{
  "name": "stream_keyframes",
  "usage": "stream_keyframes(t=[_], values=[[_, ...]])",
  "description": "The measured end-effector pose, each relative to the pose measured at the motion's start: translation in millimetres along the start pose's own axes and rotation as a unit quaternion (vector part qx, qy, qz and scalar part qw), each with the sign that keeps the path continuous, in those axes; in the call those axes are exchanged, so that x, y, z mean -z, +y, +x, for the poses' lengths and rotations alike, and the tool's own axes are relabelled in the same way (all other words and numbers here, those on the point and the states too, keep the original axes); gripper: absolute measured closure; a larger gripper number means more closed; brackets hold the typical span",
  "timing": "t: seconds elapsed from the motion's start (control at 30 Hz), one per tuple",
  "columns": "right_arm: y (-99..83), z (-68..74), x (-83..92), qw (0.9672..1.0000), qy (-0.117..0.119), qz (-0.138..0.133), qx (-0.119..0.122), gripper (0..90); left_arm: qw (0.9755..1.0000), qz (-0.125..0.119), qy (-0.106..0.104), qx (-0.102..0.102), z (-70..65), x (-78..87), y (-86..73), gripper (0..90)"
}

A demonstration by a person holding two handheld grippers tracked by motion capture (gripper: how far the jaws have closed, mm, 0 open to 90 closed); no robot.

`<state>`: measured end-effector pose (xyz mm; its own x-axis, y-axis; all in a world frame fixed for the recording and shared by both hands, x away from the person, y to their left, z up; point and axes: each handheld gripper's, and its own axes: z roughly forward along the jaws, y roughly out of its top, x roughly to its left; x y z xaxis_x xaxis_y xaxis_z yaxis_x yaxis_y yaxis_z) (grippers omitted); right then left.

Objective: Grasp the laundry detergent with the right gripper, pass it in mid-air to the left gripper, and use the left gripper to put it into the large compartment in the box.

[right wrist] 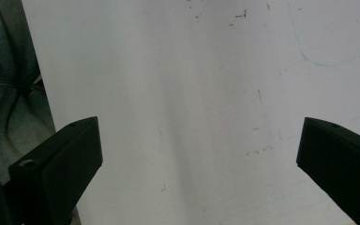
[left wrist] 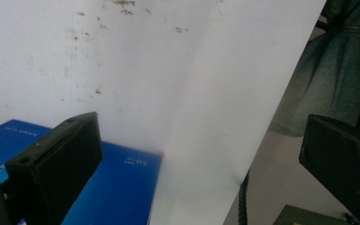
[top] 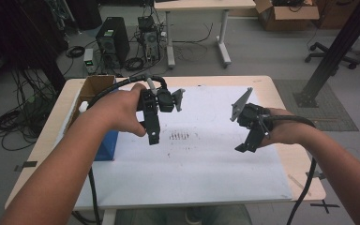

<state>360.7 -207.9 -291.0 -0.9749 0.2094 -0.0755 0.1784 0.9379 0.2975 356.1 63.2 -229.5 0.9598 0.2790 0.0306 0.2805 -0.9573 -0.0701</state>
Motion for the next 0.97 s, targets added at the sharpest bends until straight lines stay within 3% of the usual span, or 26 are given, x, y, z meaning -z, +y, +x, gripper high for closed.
stream_keyframes(t=[0.53, 0.97], values=[[1.3, 2.2, 2.2, 1.0000, 0.000, 0.001, 0.002, 0.5, 0.9999, -0.002, -0.002, -0.011, -1.8, -0.7, 0.7, 0.2], [2.6, 0.0, 1.4, 1.0000, -0.001, -0.003, 0.000, 0.5, 1.0000, -0.004, -0.001, -0.007, 1.6, -1.0, -0.8, 0.2]])
